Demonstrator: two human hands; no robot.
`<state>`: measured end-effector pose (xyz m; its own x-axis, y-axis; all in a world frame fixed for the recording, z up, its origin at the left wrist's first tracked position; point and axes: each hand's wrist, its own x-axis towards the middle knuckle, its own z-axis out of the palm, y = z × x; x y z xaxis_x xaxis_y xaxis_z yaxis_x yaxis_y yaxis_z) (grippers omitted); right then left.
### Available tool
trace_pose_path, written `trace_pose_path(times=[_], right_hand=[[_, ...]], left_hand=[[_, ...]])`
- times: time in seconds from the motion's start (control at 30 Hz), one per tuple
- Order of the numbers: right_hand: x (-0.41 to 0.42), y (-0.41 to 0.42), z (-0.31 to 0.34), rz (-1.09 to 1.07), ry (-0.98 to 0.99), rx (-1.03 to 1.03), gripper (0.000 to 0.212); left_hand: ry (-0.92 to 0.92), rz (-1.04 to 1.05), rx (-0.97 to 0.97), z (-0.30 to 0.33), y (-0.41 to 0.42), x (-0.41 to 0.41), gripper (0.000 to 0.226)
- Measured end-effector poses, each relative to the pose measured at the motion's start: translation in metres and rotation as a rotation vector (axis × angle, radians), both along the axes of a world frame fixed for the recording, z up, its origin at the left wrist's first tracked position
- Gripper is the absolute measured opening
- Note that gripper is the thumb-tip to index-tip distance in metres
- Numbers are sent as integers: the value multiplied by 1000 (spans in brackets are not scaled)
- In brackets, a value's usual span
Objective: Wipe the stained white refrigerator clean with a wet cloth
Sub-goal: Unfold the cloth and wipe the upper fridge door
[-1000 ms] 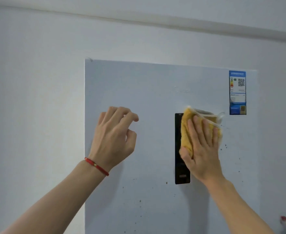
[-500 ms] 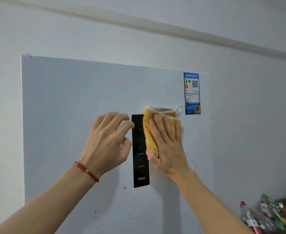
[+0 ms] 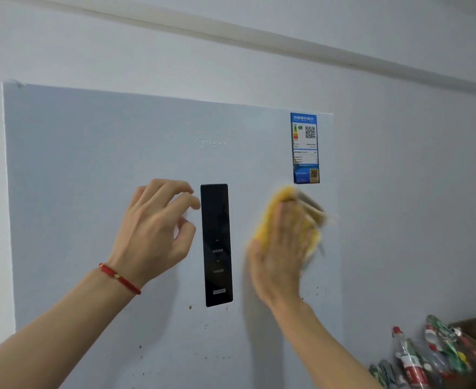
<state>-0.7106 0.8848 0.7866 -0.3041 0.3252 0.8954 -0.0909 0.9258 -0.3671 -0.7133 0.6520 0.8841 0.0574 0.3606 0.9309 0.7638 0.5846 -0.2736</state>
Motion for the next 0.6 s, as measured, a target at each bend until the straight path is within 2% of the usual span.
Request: trace_pose_path(times=[0.1,0.17,0.2,0.3,0.43,0.5,0.6], right_hand=[[11,4,-2,40,-83,454,79],[15,45,-3,19,-98,500,81],[16,66,-6,12,-100,428,82],[18,110,-20,24,-38,23,87],[12,99,-21,28,29,-482,80],[6,65,-18,-15,49,-515,82],[-1,-13,-20,-8,50,-279,76]], left_hand=[[-5,-32,4,-3,13,0,26],[-7,-41,-4,-7,13,1,27],[-9,-35,-9,-9,10,1,27],[-16,-10,-2,-15,-11,0,27],[-25,19,45,-19,-48,-4,26],[-35,30,77,-22,-66,-7,26],[-33,56,127,-31,-88,-11,26]])
